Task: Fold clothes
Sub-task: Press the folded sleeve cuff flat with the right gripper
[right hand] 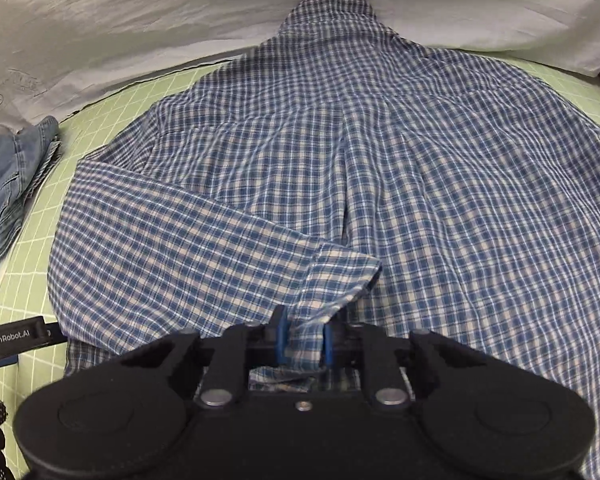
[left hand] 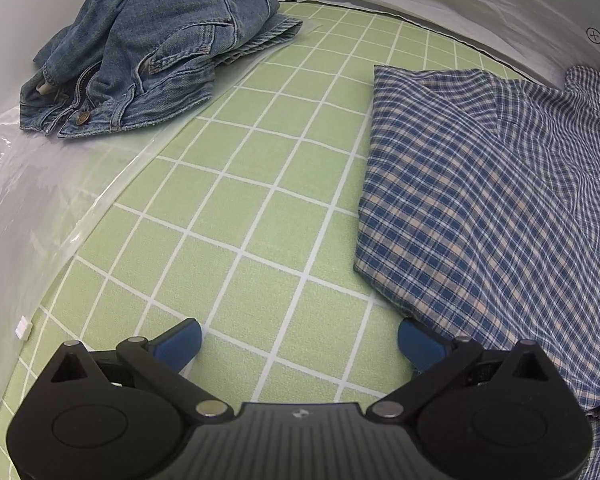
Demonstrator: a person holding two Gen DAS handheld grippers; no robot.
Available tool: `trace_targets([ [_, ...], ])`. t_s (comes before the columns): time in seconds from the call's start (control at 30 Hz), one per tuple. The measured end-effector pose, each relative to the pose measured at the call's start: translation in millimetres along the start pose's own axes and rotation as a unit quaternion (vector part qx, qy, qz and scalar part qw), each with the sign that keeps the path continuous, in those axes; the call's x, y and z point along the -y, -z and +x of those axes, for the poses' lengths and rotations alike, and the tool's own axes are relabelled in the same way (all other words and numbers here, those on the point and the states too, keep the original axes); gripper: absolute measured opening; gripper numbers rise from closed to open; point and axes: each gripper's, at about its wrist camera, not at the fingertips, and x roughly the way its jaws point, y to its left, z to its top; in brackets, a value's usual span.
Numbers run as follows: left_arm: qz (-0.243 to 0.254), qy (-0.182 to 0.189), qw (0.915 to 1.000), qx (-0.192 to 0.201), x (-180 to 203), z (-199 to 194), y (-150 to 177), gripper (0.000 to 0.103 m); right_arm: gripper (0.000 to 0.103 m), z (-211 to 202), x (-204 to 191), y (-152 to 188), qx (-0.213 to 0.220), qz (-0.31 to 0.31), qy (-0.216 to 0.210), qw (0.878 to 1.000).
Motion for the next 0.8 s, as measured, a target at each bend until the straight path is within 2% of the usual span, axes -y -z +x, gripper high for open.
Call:
trace_targets([
  [0.03,0.003,0.002,1.0,-0.001,0.0,0.1,-0.3,0.103,0.008,-4.0,0.8,-2.1,0.011,-0.01,-0.012,1.0],
  [0.17,0.005,0.027,0.9996,0.002,0.6,-5.1,-1.7,0.103,0.007,-24.7,5.6,-15.4,0.064,-0.048,-0.035,0.996],
  [0.23,0.006,0.043,0.9989,0.016,3.4,-13.3,-5.8,0.103,0.007,-34.0,14.2,-25.4,0.089,-0.047,-0.04,0.994],
  [0.33,0.014,0.044,0.998,0.042,11.1,-27.2,-17.0,0.103,0.007,-39.7,35.7,-44.8,0.114,-0.031,-0.033,0.992],
  [0.5,-0.005,0.053,0.9954,0.08,19.5,-44.5,-42.1,0.103,0.006,-33.4,89.9,-76.5,0.145,0.009,0.016,0.989],
  [0.57,-0.011,0.045,0.9952,0.086,22.2,-45.2,-50.8,0.103,0.006,-33.8,114.9,-85.7,0.159,0.027,0.04,0.986],
  [0.7,-0.007,0.014,0.9963,0.084,29.9,-38.6,-60.8,0.103,0.006,-33.0,172.6,-97.2,0.186,0.062,0.12,0.973],
  [0.8,-0.003,0.009,0.9969,0.078,36.3,-37.3,-62.6,0.103,0.006,-19.0,208.8,-98.3,0.174,0.07,0.178,0.966],
])
